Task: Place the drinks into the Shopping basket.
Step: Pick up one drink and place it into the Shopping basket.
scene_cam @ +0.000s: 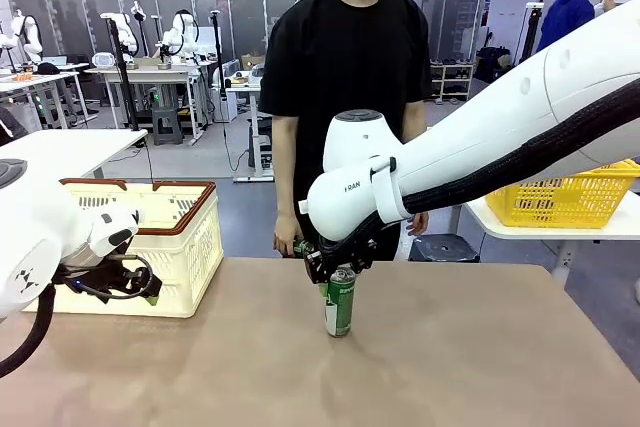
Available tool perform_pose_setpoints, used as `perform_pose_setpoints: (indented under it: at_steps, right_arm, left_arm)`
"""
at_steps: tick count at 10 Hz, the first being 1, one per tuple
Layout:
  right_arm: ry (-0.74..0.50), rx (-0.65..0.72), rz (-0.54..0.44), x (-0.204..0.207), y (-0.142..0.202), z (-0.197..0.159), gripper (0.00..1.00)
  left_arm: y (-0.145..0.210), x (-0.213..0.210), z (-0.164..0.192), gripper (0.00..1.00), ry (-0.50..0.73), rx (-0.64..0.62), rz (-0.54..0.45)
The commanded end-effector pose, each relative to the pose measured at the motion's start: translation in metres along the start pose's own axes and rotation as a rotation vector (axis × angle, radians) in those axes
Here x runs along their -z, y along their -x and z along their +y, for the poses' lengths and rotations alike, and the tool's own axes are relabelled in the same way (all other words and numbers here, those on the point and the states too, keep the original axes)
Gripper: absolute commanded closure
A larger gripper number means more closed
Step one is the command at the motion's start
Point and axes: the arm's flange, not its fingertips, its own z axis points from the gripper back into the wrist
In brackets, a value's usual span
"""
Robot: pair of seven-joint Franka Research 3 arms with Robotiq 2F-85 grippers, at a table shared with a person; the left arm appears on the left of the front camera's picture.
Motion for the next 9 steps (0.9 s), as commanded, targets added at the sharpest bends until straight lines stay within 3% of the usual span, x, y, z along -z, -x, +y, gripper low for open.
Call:
perform_pose_setpoints:
  at_steps: [1, 2, 3, 4, 5, 9]
  right_arm:
    - [0.032, 0.022, -0.002, 0.001, -0.003, 0.006, 0.23]
    - [0.036, 0.022, -0.006, 0.002, -0.003, 0.007, 0.23]
    - [0.038, 0.018, -0.009, 0.001, -0.003, 0.007, 0.03]
    - [0.045, 0.014, -0.018, -0.004, -0.002, 0.007, 0.20]
    - [0.052, 0.004, -0.021, -0.009, 0.000, 0.008, 0.00]
    - [0.133, -0.028, -0.014, -0.045, 0.016, 0.016, 0.00]
  left_arm:
    - [-0.001, 0.001, -0.001, 0.00, 0.002, -0.001, -0.011]
    - [-0.001, 0.001, -0.001, 0.00, 0.002, -0.001, -0.011]
    - [-0.001, 0.001, -0.001, 0.00, 0.002, -0.001, -0.011]
    - [-0.001, 0.001, -0.001, 0.00, 0.002, -0.001, -0.011]
    - [-0.001, 0.001, -0.001, 0.00, 0.002, -0.001, -0.011]
    - [-0.001, 0.001, -0.001, 0.00, 0.002, -0.001, -0.011]
